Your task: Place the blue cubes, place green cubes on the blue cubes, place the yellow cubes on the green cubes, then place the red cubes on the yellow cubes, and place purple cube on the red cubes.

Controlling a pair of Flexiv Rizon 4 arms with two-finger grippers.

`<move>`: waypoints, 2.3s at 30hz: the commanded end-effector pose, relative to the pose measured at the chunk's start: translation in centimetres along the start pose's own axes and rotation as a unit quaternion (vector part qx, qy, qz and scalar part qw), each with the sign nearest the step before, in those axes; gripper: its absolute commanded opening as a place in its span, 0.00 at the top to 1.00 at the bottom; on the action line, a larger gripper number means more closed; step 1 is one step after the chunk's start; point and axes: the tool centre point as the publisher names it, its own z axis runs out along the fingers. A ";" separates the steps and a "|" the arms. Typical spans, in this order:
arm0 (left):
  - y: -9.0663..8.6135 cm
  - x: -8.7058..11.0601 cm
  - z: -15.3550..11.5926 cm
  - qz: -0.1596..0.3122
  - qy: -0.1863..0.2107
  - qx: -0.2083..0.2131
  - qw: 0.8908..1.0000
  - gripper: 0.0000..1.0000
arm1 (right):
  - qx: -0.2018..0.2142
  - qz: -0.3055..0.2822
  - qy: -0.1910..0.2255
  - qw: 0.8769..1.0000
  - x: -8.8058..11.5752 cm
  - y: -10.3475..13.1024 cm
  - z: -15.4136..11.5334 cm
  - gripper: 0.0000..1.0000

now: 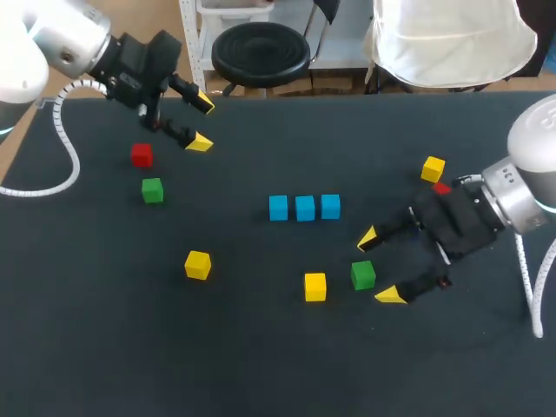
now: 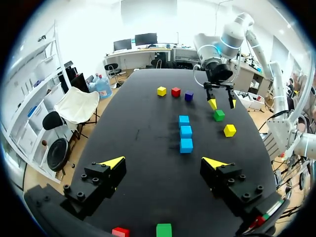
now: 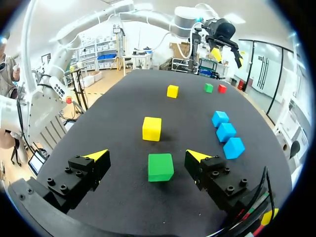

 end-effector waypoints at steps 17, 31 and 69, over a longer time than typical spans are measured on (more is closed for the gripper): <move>0.0 0.0 0.0 0.001 0.000 0.000 1.000 0.00 | -0.019 0.013 -0.008 1.000 1.0 -0.9 1.0 0.34; 0.0 0.0 0.0 0.001 0.000 0.000 1.000 0.00 | -0.023 0.011 -0.015 1.000 1.3 -1.2 1.2 0.53; 0.0 0.0 0.0 0.001 0.000 0.000 1.000 0.00 | 0.018 0.004 -0.011 1.000 -3.1 -10.9 -0.1 1.00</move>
